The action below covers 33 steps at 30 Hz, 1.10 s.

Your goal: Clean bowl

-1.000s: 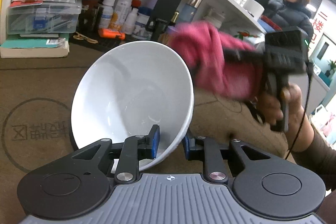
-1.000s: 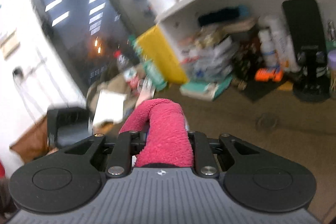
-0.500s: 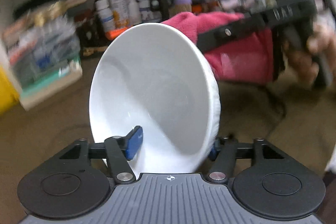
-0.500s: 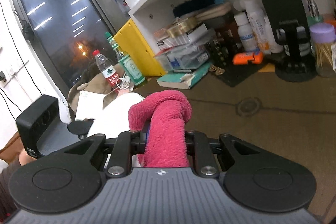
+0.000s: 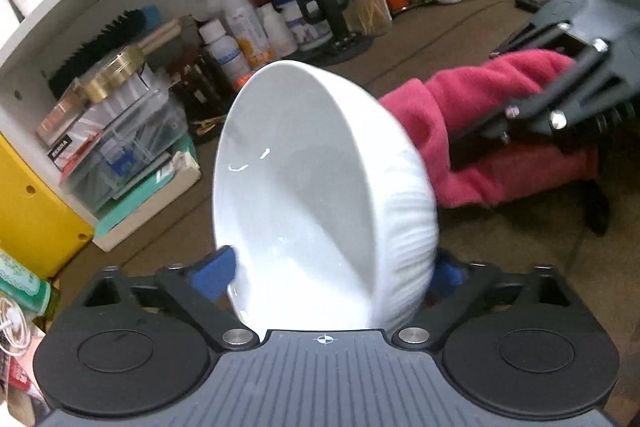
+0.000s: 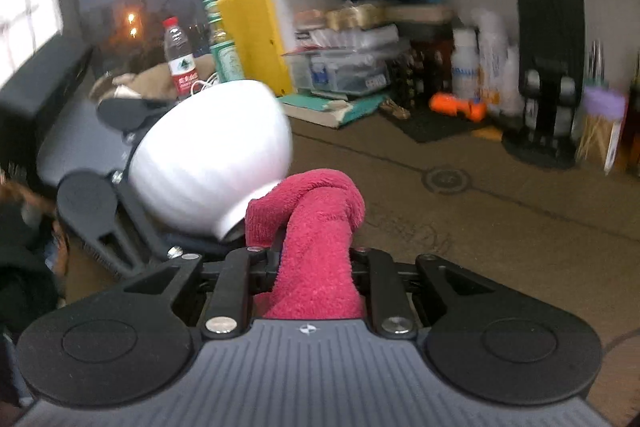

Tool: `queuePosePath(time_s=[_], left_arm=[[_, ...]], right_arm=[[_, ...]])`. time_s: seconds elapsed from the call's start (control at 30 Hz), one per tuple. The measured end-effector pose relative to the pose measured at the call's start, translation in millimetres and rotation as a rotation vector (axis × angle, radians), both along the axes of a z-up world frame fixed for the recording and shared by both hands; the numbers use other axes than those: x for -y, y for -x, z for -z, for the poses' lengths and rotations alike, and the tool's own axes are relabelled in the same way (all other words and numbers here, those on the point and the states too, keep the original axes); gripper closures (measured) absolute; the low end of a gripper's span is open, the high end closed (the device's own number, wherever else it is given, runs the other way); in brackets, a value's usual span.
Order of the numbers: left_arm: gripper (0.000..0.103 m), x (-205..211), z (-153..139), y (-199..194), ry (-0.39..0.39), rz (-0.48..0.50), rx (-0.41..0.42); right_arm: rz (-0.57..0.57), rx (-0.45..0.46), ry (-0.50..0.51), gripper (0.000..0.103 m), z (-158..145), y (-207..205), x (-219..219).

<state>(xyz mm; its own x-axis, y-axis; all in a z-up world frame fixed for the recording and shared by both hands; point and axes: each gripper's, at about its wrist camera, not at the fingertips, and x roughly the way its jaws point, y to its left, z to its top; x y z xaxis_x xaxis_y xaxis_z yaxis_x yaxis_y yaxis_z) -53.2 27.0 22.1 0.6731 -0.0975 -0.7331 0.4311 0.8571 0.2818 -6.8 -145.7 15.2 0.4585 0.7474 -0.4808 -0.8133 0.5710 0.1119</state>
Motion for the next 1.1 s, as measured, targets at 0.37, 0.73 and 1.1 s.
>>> queuePosePath(time_s=[0.37,0.73,1.1], left_arm=[[0.067,-2.8,-3.6,-1.6,0.103,-0.054,-0.023],[0.066,-7.6,-3.2,-5.7,0.120,-0.037,-0.028],[0.063,-8.0,-4.4,-18.8,0.101,0.005,-0.028]], right_arm=[[0.021,0.327,0.084,0.088,-36.8,32.8,-25.3],[-0.298,0.576,0.314,0.088,-30.4,103.6,-38.3],[0.114,0.449,0.235,0.088,-24.5,5.9,-55.6]])
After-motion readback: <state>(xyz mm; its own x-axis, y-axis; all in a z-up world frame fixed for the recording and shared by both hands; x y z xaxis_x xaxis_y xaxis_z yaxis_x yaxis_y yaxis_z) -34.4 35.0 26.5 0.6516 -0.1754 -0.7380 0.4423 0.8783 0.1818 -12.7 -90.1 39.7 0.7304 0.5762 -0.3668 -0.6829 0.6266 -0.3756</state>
